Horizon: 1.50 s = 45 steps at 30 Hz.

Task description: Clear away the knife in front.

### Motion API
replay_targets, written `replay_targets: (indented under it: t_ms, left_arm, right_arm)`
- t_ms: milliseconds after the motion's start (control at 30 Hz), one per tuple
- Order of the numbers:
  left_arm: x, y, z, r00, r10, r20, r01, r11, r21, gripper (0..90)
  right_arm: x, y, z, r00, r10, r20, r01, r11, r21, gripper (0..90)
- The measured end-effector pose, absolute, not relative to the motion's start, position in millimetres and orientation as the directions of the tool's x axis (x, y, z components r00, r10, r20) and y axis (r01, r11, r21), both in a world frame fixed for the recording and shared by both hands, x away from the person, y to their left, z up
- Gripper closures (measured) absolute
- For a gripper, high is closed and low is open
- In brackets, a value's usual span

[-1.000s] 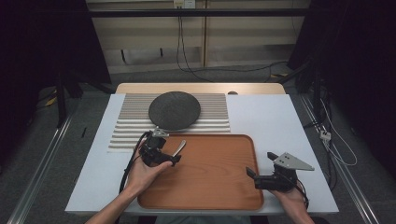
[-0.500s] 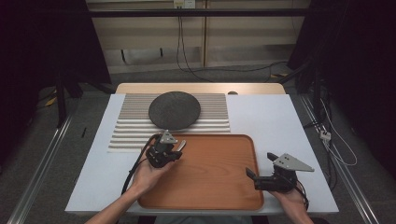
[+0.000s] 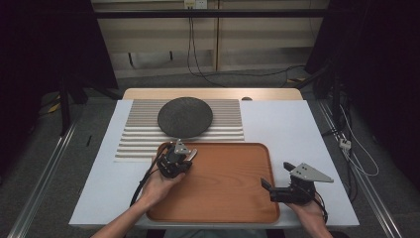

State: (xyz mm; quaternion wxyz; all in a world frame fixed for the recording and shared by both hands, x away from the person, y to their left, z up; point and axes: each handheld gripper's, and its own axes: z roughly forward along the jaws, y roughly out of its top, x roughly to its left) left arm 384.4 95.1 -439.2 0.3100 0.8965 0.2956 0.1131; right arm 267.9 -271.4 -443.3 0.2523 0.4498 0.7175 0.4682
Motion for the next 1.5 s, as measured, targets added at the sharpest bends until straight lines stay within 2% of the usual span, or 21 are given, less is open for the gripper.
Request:
replay_targets:
  t_ms: [400, 600, 1033, 1500]
  left_arm:
    - [383, 98, -439, 0.792, 0.609, 0.032, 0.465, -0.637, 0.615, 90.0]
    - [381, 100, -437, 0.801, 0.592, 0.083, 0.437, -0.674, 0.596, 90.0]
    - [385, 112, -437, 0.763, 0.643, 0.065, 0.486, -0.636, 0.6, 90.0]
    - [391, 126, -434, 0.756, 0.654, 0.041, 0.517, -0.634, 0.575, 90.0]
  right_arm:
    - [268, -271, -443, -0.471, 0.88, 0.058, 0.409, 0.16, 0.899, 0.6]
    - [268, -271, -444, -0.471, 0.88, 0.06, 0.412, 0.159, 0.897, 0.6]
    - [268, -271, -443, -0.47, 0.881, 0.059, 0.41, 0.159, 0.898, 0.6]
    - [268, -271, -444, -0.468, 0.881, 0.062, 0.415, 0.157, 0.896, 0.6]
